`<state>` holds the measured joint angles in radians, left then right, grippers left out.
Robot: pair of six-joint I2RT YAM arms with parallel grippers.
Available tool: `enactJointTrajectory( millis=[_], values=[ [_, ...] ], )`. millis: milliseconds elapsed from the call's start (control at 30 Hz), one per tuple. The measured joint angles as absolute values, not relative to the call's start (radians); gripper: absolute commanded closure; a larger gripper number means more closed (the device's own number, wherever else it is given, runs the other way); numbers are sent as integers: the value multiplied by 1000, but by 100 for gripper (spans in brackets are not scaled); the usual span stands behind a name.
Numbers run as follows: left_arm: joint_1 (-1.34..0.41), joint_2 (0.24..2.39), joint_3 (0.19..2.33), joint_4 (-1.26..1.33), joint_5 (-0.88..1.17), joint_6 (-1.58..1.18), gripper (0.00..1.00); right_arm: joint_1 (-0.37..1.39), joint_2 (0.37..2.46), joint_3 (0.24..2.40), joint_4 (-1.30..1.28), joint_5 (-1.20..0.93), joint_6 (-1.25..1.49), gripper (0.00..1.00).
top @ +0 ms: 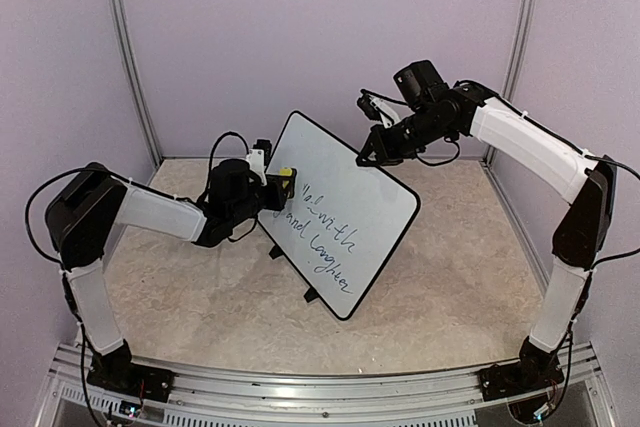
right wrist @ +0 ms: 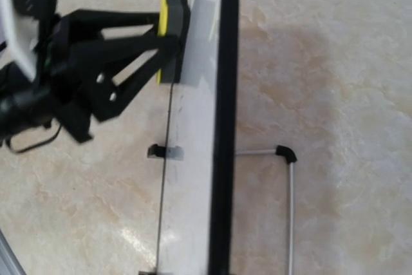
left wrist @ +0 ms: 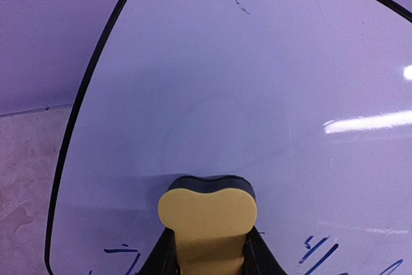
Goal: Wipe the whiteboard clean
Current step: Erase the center of the whiteboard.
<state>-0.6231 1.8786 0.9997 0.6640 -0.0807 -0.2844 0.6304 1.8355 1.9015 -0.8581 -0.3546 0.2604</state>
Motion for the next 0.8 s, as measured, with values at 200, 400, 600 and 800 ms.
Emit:
enactJointTrajectory(
  millis=[200,400,600,800],
  values=[
    [-723,1872,978,731,-125,-224,88,630,1836,1906,-879,-339,263,100],
    [-749,1871,956,783,-125,-202,88,630,1836,1907,-883,-339,259,100],
    [-748,1871,954,786,-132,-186,88,630,1836,1908,-883,-340,257,100],
    [-686,1871,979,749,-64,-173,88,630,1842,1908,-867,-341,258,100]
  ],
)
